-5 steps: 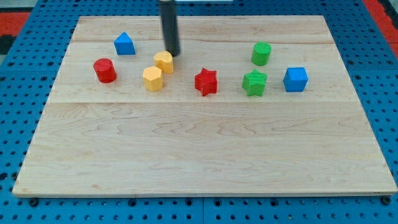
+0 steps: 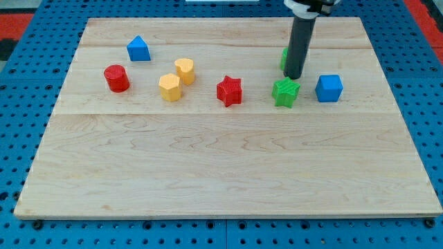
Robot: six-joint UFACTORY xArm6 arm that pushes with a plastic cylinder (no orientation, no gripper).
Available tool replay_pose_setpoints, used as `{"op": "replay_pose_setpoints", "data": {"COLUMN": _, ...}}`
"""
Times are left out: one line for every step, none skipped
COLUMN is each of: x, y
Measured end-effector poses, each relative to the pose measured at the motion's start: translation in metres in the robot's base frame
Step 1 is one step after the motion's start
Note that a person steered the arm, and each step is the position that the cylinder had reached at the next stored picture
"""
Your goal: Push the blue cube towards bottom right of the board
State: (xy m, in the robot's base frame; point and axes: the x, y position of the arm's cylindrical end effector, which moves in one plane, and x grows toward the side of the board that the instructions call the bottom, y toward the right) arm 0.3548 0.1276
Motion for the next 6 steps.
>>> {"op": "replay_pose_setpoints", "data": {"x": 0.006, "y": 0.006}}
{"op": "replay_pose_setpoints", "data": {"x": 0.027, "y": 0.02}}
{"op": "replay_pose_setpoints", "data": {"x": 0.058, "y": 0.022}}
{"op": "replay_pose_setpoints", "data": {"x": 0.026, "y": 0.045}}
{"op": "replay_pose_setpoints", "data": {"x": -0.017, "y": 0.051}}
{"op": "replay_pose_setpoints", "data": {"x": -0.029, "y": 0.081}}
